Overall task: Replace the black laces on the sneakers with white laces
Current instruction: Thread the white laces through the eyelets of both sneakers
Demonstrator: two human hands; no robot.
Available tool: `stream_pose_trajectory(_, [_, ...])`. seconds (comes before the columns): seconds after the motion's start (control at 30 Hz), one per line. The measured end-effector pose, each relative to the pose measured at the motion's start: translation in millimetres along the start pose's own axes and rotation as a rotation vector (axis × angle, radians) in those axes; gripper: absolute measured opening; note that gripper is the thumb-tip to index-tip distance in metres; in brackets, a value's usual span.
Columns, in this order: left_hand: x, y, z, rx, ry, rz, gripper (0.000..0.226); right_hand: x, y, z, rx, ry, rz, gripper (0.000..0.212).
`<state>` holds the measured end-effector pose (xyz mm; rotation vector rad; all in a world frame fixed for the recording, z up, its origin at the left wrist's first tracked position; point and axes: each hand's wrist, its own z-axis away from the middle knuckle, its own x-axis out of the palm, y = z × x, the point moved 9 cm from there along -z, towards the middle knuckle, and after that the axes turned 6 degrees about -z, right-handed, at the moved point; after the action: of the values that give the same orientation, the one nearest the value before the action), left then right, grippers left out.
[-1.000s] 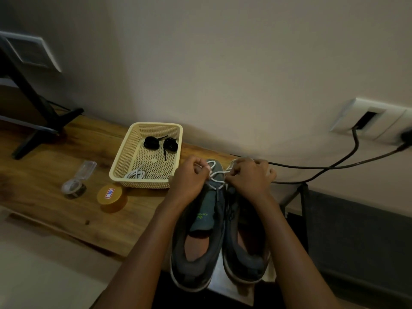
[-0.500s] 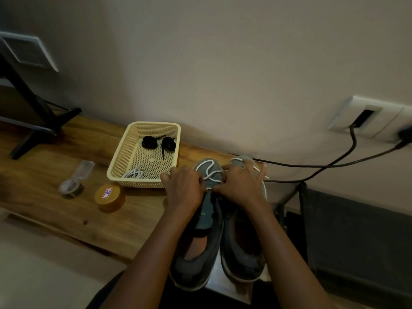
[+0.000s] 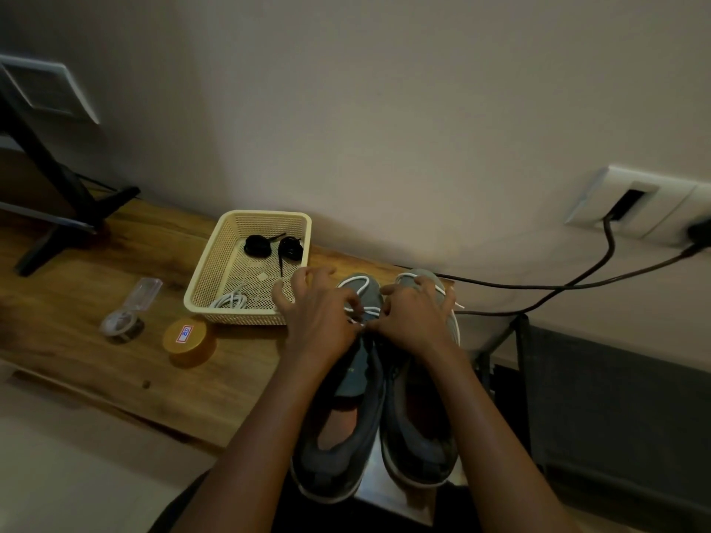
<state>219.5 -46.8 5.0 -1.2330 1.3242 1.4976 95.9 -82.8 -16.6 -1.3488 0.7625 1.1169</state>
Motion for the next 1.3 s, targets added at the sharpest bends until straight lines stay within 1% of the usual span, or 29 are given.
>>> stream_pose_trajectory(0.07, [10,5,3,0.003,-0.036,-0.045,0.02,0,0,-1,0.0,0.01,0.002,0.039])
stream_pose_trajectory(0.2, [16,-3,1,-0.075,-0.038,-0.03,0.018,-1,2,2,0.022,-0.004,0.002,0.051])
stream_pose_trajectory(0.33, [14,-9,-4,-0.11,-0.02,-0.025,0.018,0,3,2,0.012,-0.019,0.004,0.037])
stream_pose_trajectory(0.4, [5,-26,-7,-0.191,0.032,-0.011,0.019,2,6,0,0.024,-0.022,-0.012,0.033])
stream_pose_trajectory(0.47, [-7,-52,-8,-0.323,0.107,0.006,0.019,1,5,0,0.023,-0.023,-0.014,0.031])
stream_pose_trajectory(0.53, [-14,-70,-5,-0.403,0.155,0.012,0.017,0,4,1,0.017,-0.025,0.0,0.036])
stream_pose_trajectory(0.6, [-16,-65,-3,-0.363,0.155,0.045,0.016,0,2,2,0.015,-0.03,-0.001,0.039])
stream_pose_trajectory(0.67, [-14,-44,-3,-0.237,0.125,0.078,0.021,-1,-1,2,0.009,-0.03,-0.003,0.037])
stream_pose_trajectory(0.77, [-1,-9,-3,-0.064,0.021,0.014,0.024,-2,-4,4,-0.005,-0.028,0.009,0.04])
stream_pose_trajectory(0.83, [12,2,-1,-0.034,-0.057,-0.042,0.025,-2,-5,4,-0.008,-0.027,-0.002,0.04])
stream_pose_trajectory(0.93, [18,-3,0,-0.09,-0.055,-0.048,0.017,-1,-3,4,-0.003,-0.033,-0.01,0.027])
stream_pose_trajectory(1.0, [16,-8,-1,-0.111,-0.038,-0.058,0.017,0,-1,2,0.002,-0.043,-0.019,0.018])
stream_pose_trajectory(1.13, [12,-20,-6,-0.191,-0.03,-0.041,0.024,1,0,2,0.007,-0.039,-0.015,0.02])
stream_pose_trajectory(1.2, [3,-35,-8,-0.277,0.042,0.006,0.024,0,1,2,0.005,-0.024,-0.011,0.018])
stream_pose_trajectory(1.3, [-9,-58,-8,-0.37,0.129,0.085,0.021,0,3,2,0.005,-0.019,-0.012,0.022])
